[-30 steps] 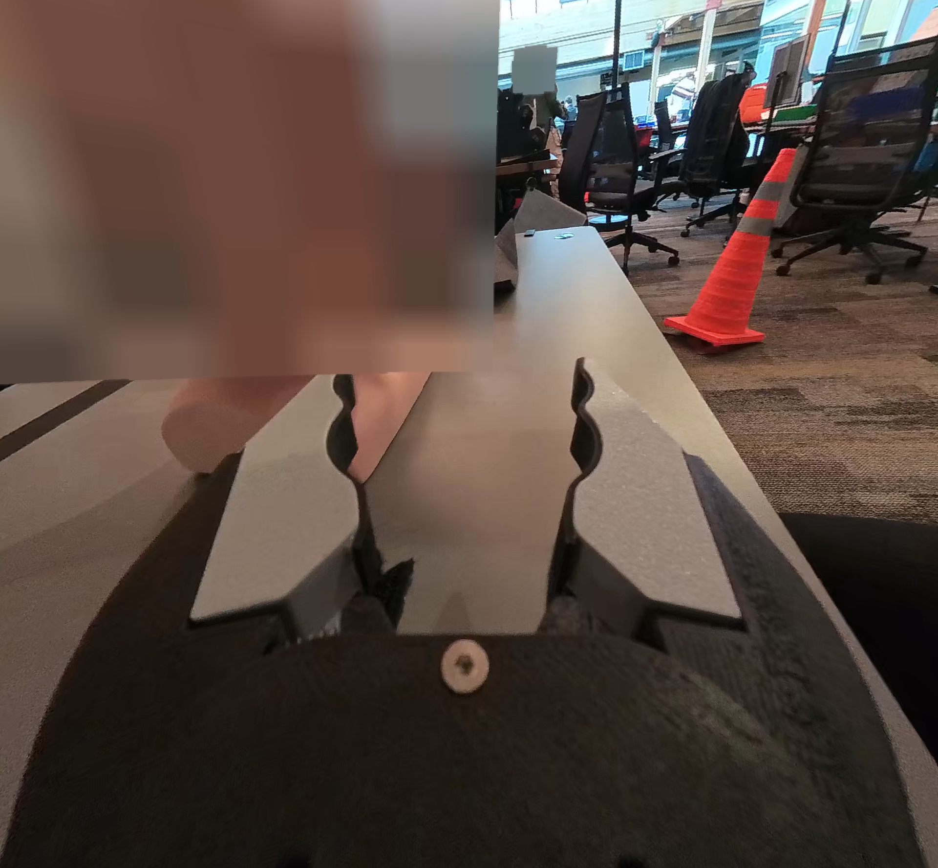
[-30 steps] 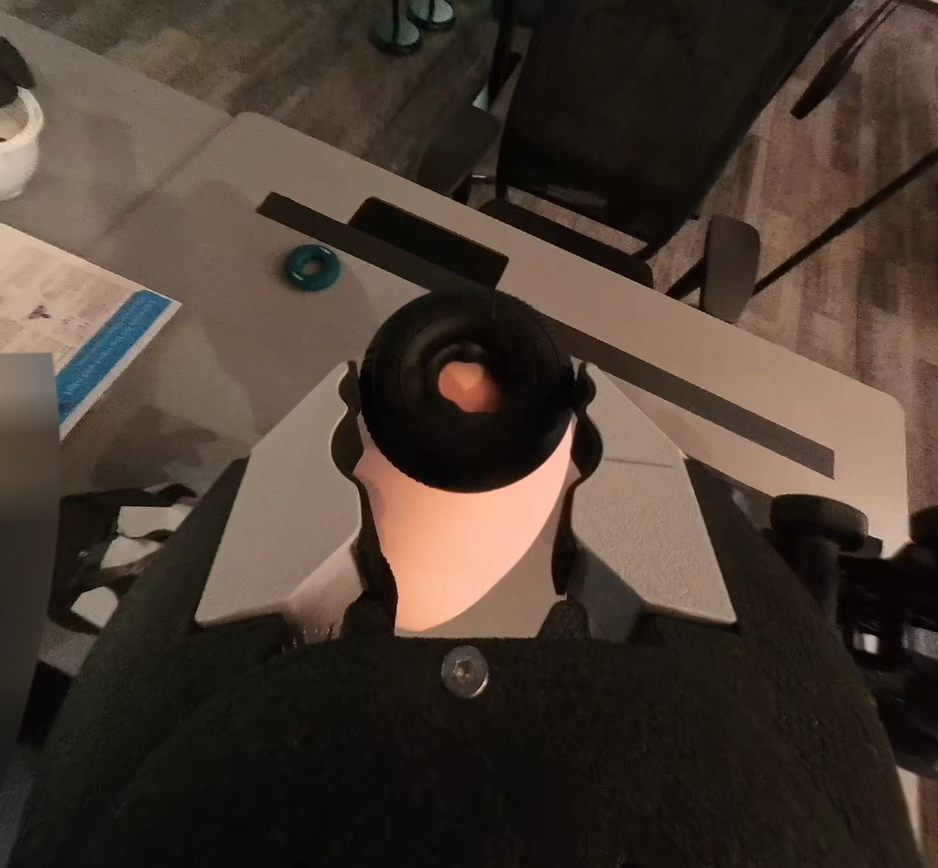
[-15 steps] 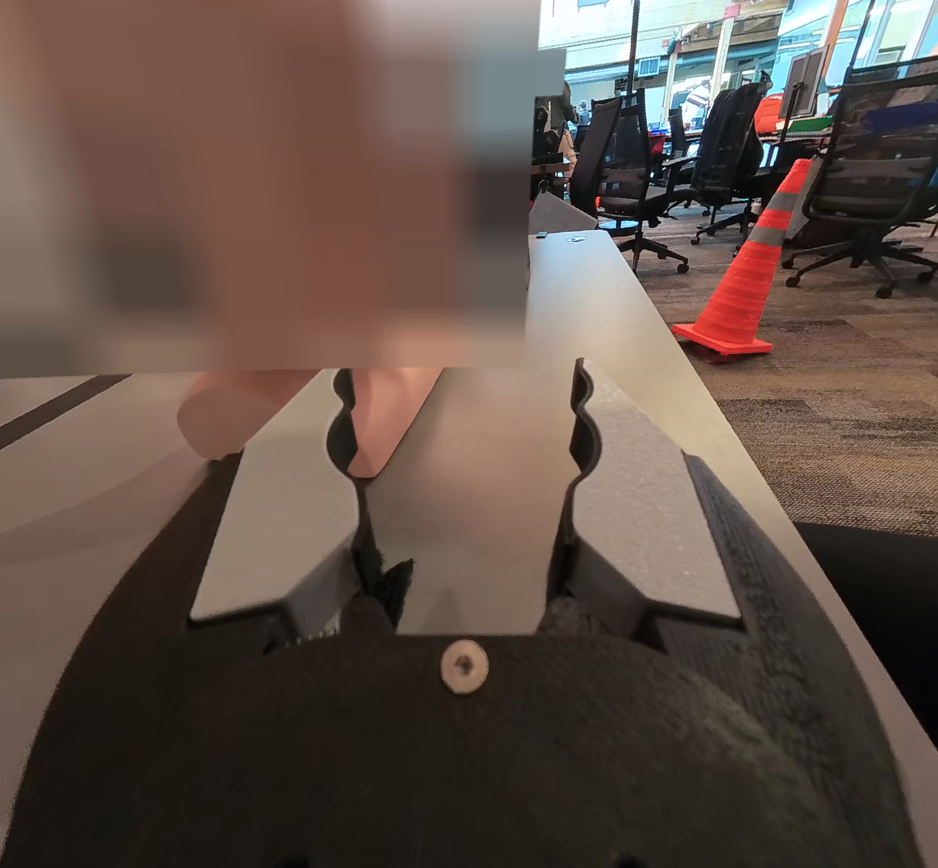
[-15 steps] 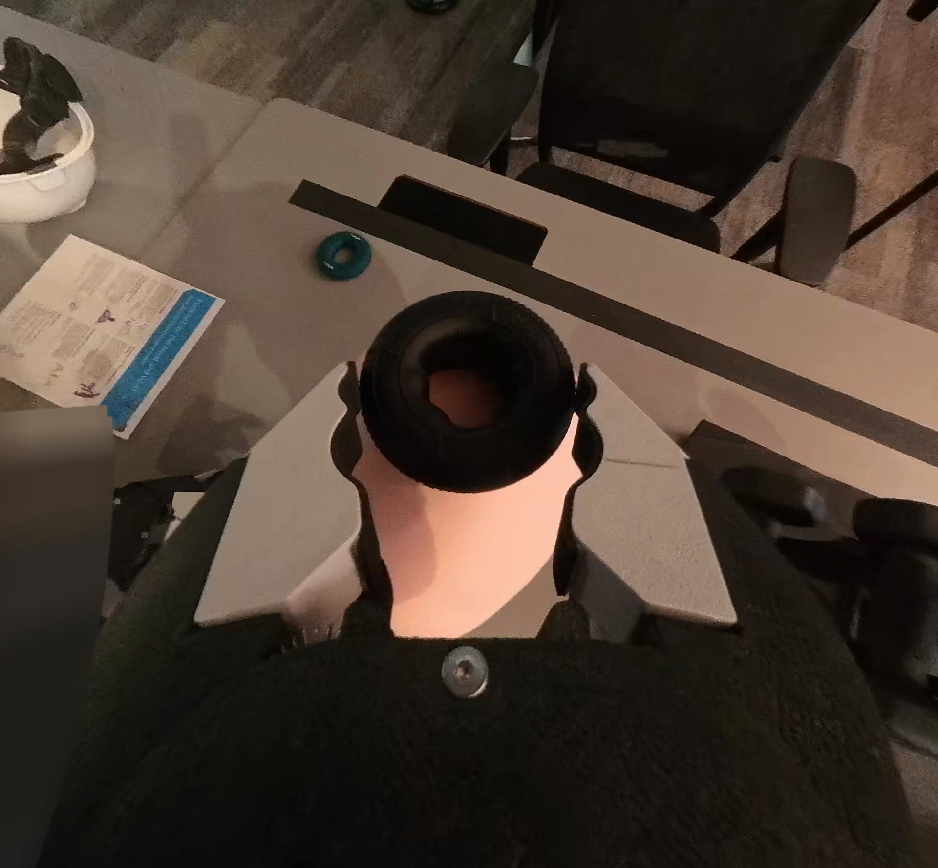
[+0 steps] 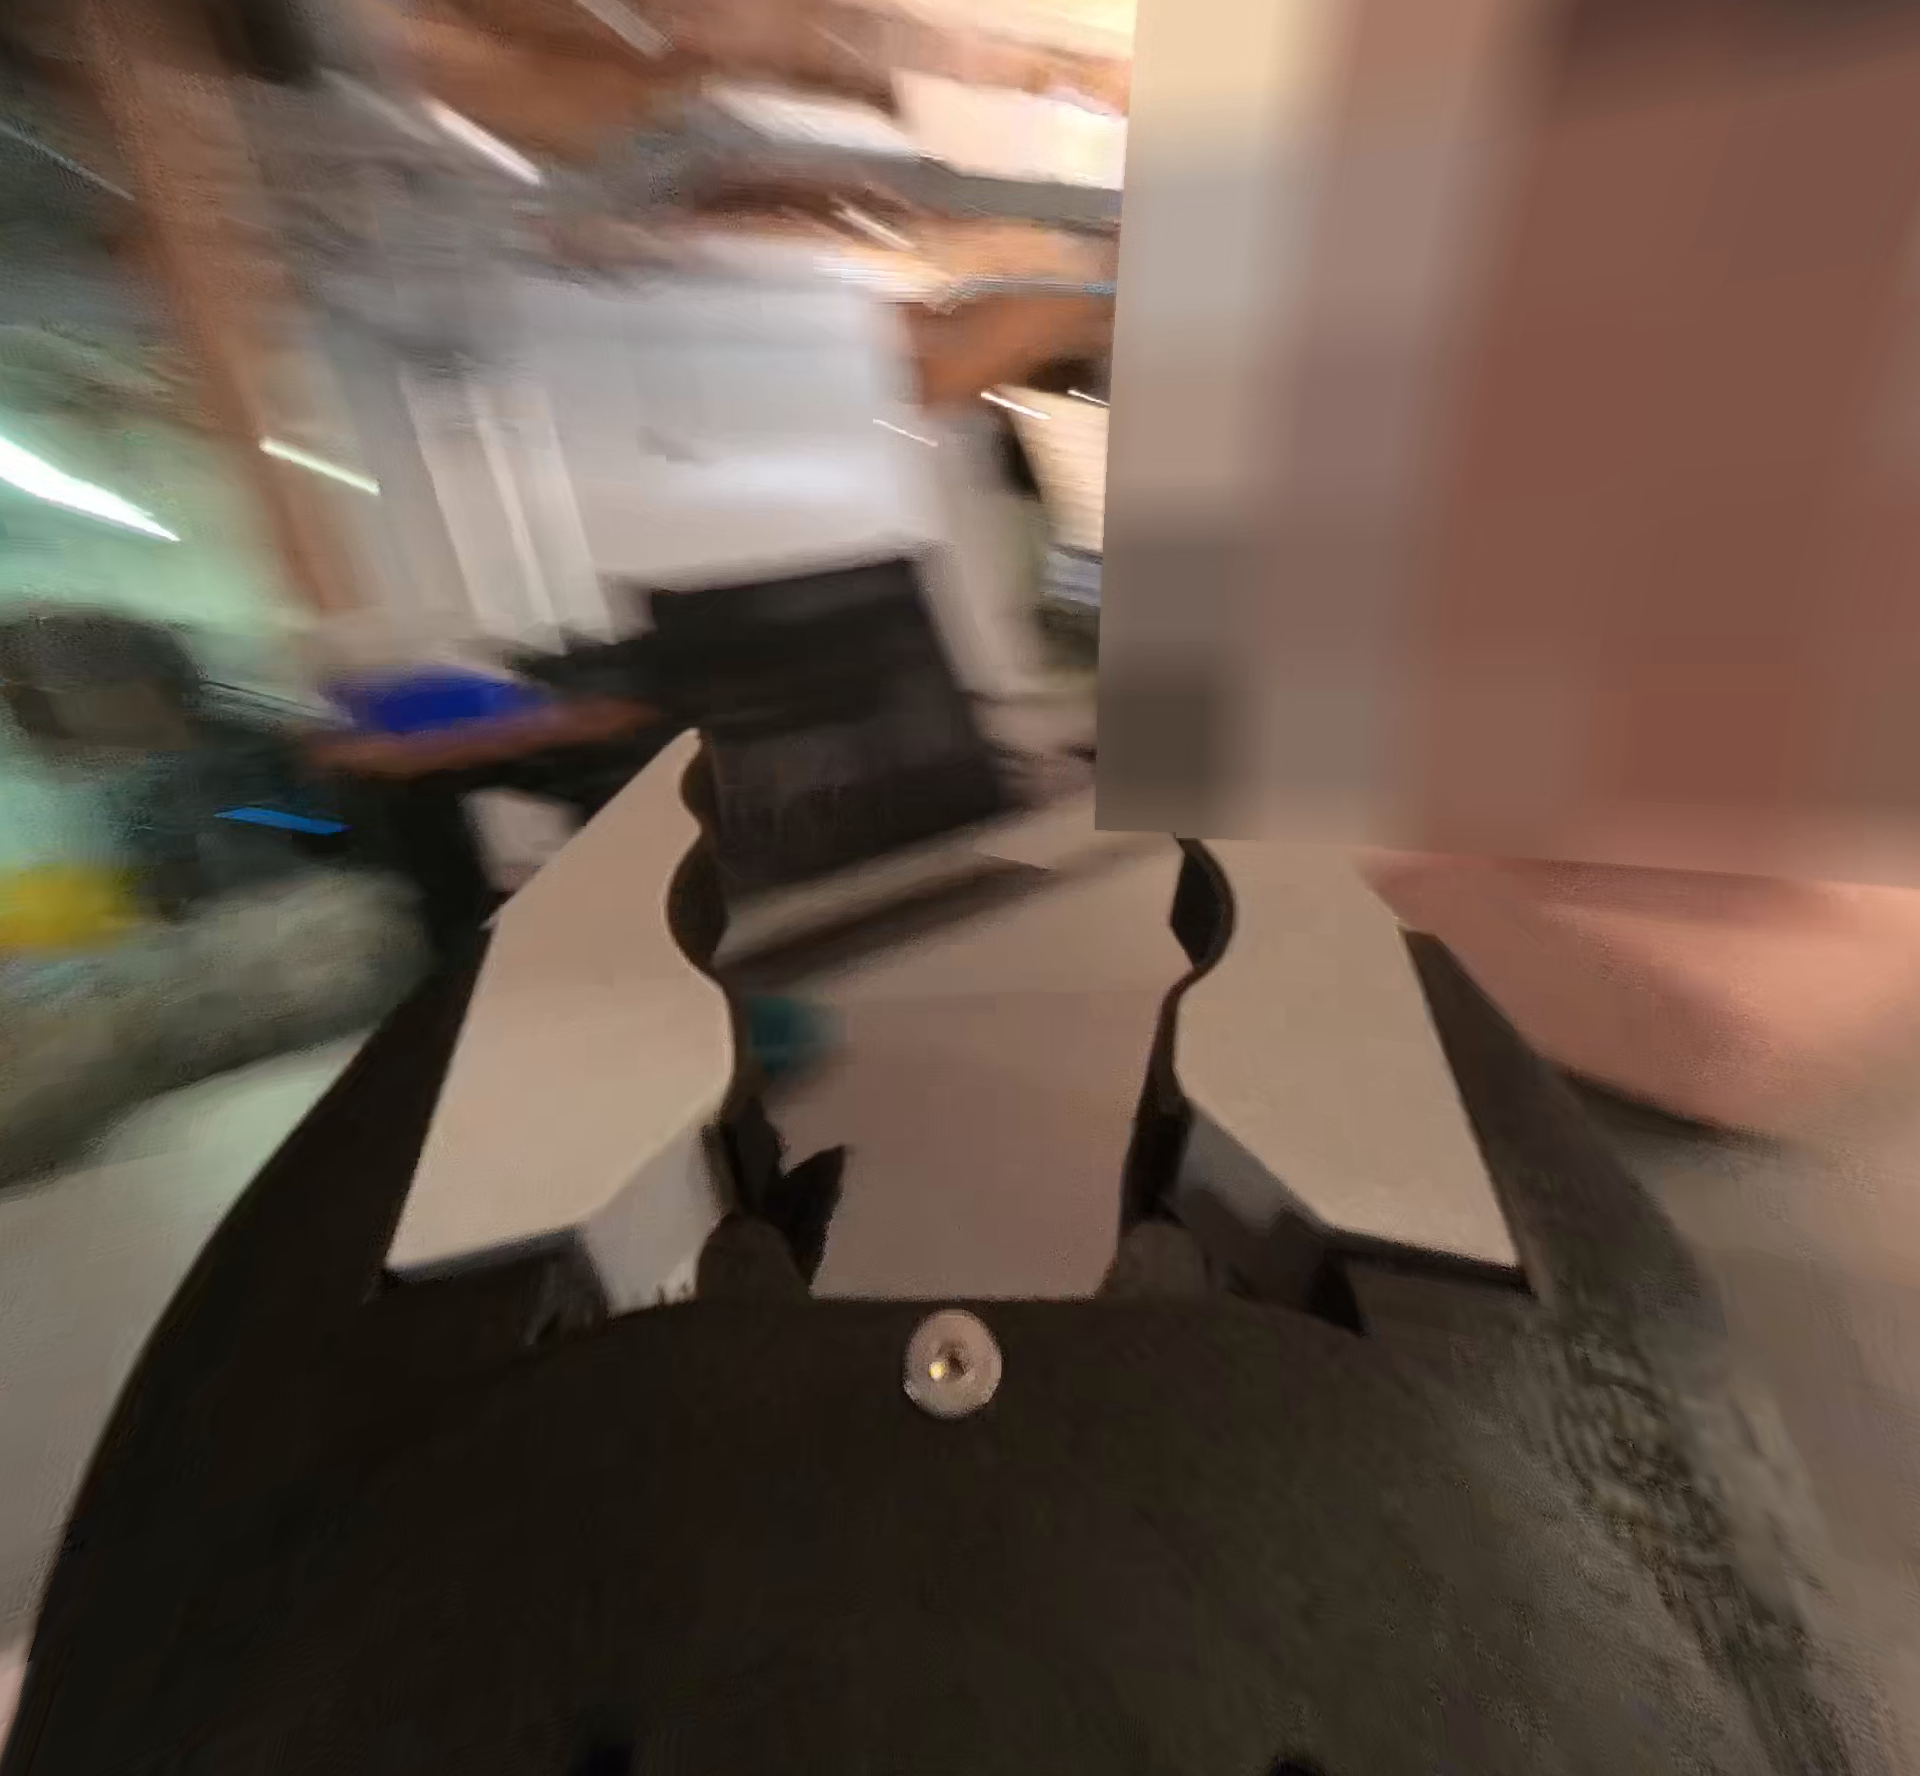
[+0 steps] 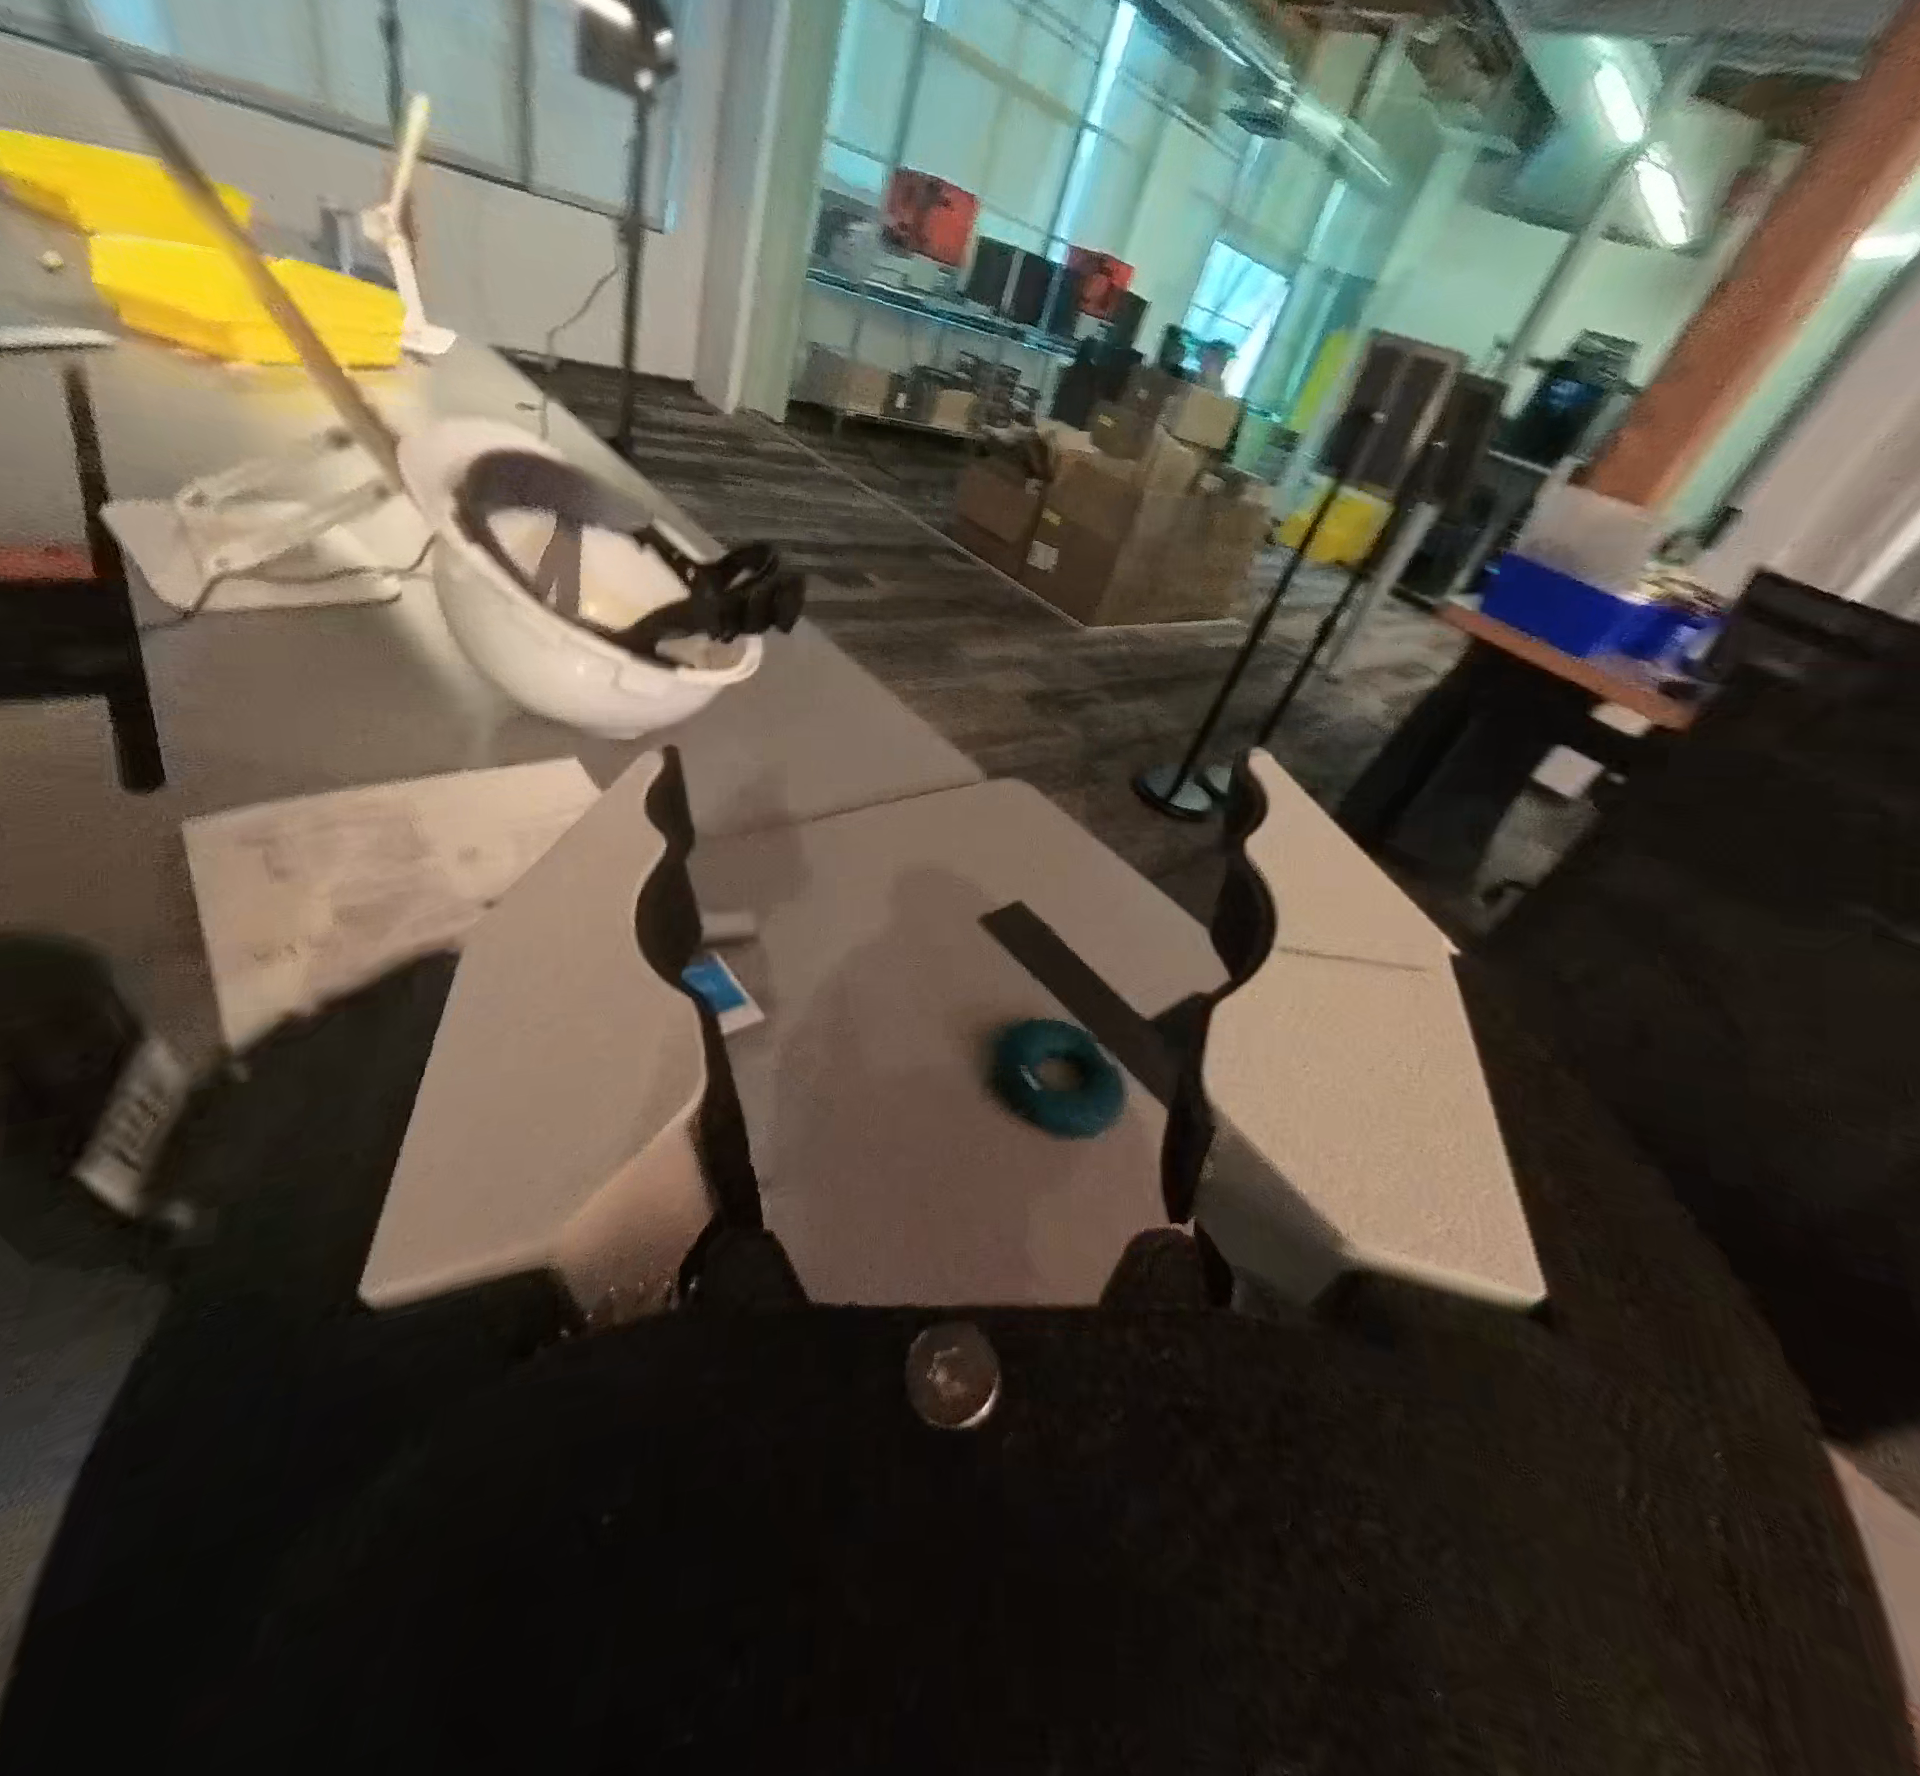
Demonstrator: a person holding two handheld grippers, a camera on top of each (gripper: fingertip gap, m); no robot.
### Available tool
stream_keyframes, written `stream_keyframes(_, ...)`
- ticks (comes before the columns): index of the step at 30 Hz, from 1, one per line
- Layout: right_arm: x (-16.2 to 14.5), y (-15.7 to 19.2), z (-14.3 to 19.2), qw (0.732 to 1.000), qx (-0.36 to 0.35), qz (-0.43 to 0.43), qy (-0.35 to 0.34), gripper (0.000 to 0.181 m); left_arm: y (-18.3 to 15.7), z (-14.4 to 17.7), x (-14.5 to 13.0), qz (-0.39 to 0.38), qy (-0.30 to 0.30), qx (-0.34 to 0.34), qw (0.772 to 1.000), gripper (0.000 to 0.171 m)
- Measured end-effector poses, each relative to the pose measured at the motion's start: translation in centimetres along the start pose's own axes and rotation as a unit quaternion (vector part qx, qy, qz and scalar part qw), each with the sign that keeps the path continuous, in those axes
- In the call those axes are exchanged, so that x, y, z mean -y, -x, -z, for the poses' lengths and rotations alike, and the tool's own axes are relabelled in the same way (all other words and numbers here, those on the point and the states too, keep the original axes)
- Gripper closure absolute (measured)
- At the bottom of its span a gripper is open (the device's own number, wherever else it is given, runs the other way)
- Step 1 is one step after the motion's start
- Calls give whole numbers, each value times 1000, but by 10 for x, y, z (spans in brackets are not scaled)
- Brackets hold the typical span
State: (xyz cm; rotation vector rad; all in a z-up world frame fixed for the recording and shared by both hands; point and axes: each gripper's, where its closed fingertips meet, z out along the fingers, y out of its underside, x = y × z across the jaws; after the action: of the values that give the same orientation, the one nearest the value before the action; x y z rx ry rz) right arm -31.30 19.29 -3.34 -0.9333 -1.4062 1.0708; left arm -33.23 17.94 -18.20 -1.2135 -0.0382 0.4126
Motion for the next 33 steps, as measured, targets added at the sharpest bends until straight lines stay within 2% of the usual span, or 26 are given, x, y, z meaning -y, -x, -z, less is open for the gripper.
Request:
stream_keyframes(1,-33,5,-22,1000,9,1,-2,80,22,1,0,-25,-8,37,999,88)
stream_keyframes(3,-114,-3,-63,999,-6,-13,41,79,52,3,-8,-28,1,82,996,89)
stream_keyframes(5,-194,-11,-100,992,-8,-50,114,71,63,5,-7,6,-5,89,996,89)
stream_keyframes(6,-224,-12,-116,987,2,-74,146,72,64,5,-6,9,-9,90,996,89)
stream_keyframes(8,-262,-15,-144,979,19,-98,179,76,61,2,-8,9,-7,88,996,90)
stream_keyframes(11,-299,-30,-176,967,37,-101,229,70,54,-4,-14,23,3,74,997,91)
stream_keyframes(14,-318,-40,-193,953,56,-110,277,65,55,-11,-19,45,9,66,997,91)
stream_keyframes(17,-340,-35,-196,929,83,-120,342,53,62,-18,-26,62,16,66,996,91)
stream_keyframes(20,-341,-39,-197,927,79,-127,343,64,66,-21,-31,99,23,68,992,92)
stream_keyframes(23,-340,-47,-197,930,56,-139,335,96,67,-21,-32,114,22,71,991,93)
stream_keyframes(29,-339,-48,-197,932,47,-128,334,98,69,-20,-33,111,23,73,991,95)
stream_keyframes(33,-327,-55,-196,951,-2,-52,304,99,70,-19,-33,103,25,75,992,95)
